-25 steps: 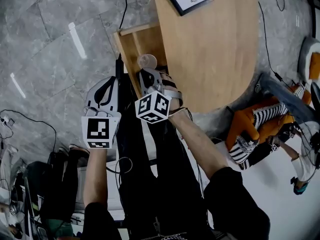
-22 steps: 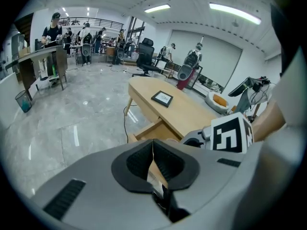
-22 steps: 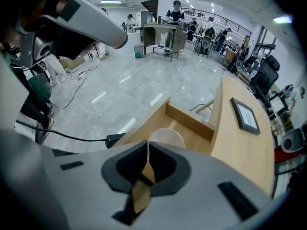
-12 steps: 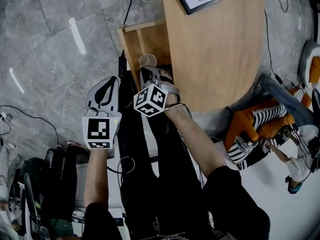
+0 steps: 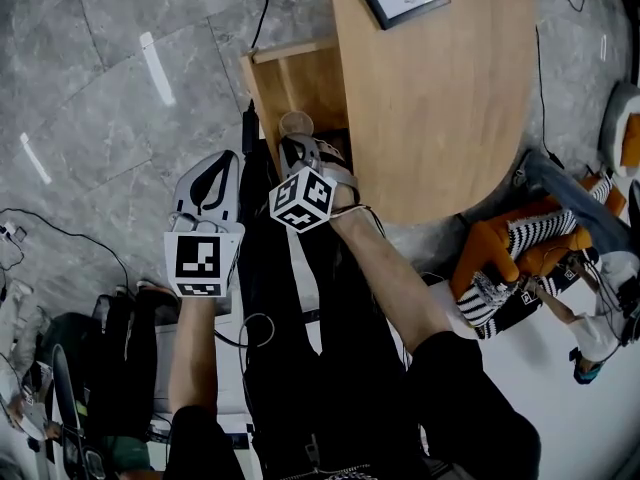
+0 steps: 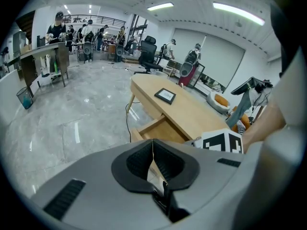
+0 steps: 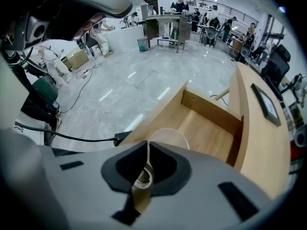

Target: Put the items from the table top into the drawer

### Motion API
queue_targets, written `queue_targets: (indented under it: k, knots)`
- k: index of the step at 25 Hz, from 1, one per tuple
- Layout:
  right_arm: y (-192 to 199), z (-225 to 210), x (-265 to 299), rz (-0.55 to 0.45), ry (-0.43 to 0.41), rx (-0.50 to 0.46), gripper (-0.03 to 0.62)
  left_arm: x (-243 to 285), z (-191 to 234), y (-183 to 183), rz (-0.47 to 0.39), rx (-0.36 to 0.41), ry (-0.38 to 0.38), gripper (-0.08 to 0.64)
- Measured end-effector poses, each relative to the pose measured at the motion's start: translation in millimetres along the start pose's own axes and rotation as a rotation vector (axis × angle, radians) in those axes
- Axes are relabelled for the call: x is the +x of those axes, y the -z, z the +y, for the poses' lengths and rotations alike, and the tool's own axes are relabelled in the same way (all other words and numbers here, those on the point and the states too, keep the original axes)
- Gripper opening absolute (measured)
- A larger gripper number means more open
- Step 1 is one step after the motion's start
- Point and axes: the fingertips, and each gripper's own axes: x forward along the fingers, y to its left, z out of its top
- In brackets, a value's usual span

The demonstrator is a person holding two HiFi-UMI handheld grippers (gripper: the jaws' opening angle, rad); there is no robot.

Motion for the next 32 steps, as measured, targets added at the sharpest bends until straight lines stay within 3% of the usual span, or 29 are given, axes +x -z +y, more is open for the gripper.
queue_targets:
  k: [10,20,25,29,32]
  knots:
    - [4,9,0,0.005,-0.053,0.047,0.057,-3,-2,3,0.012,0.006,0.004,0.015]
    - [-8,1,-23,-0.077,-0.039,0.096,0.079,2,-4,-4,0.008,0.015,0.015,0.014]
    - [-24,-6,-48,-0.175,-0.044,0.181,0.020,4,-7,-9,0.009,0.022,0.023,0.014]
    - [-31,-11,-57,-0.195,-0.055,0.163,0.011,10,-8,-19,0.007,0.031,0.030,0.014]
    - [-36,-23,-67,-0.232,-0.054,0.208,0.011,14,-11,-26,0.005,0.036,0.036,0.014]
